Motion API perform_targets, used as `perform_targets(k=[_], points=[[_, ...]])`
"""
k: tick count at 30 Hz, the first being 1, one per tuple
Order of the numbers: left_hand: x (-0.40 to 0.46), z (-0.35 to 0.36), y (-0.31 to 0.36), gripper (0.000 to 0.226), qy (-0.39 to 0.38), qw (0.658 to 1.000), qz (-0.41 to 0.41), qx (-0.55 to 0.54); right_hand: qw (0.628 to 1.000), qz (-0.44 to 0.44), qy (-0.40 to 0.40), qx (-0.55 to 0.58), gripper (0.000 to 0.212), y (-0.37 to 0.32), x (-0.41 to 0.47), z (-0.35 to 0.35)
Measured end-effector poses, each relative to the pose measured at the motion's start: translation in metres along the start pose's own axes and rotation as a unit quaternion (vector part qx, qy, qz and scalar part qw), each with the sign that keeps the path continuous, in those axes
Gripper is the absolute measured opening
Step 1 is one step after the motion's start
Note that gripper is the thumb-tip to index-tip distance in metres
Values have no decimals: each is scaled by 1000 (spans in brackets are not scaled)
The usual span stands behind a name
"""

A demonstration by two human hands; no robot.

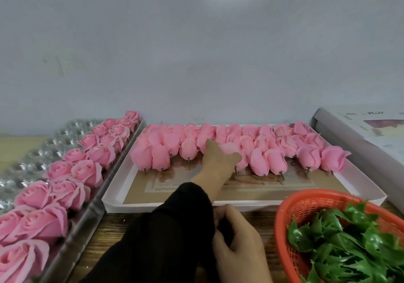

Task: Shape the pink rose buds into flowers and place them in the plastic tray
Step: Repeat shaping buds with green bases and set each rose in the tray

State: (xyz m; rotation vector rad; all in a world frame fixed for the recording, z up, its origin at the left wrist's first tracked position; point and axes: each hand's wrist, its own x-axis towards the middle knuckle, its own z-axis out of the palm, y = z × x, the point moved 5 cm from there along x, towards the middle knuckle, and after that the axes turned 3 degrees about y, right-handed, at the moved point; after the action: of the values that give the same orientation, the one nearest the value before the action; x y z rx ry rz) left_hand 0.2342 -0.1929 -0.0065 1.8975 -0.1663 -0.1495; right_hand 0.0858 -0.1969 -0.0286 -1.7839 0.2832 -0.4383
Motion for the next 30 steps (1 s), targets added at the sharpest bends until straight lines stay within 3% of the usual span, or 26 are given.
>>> perform_targets(k=[4, 9, 13, 18, 26, 30], points=[[-22, -41, 5, 28, 42, 977, 9, -210, 1000, -3, 14, 18, 34, -4, -1, -2], [-81, -95, -10, 36, 43, 963, 37, -263, 996, -8, 20, 89, 23, -11, -2, -6], [-129, -118, -24, 39, 65, 968, 79, -229, 992, -45, -40, 113, 16, -19, -5, 1], [-152, -116, -23, 47, 54, 974, 190, -114, 980, -100, -135, 102, 30, -32, -16, 11], [-168, -111, -29, 61, 64, 970, 205, -111, 985, -94, -140, 48, 59, -23, -18, 14], [-170, -104, -31, 58, 62, 972, 216, -72, 988, -91, -108, 56, 50, -23, -20, 13]])
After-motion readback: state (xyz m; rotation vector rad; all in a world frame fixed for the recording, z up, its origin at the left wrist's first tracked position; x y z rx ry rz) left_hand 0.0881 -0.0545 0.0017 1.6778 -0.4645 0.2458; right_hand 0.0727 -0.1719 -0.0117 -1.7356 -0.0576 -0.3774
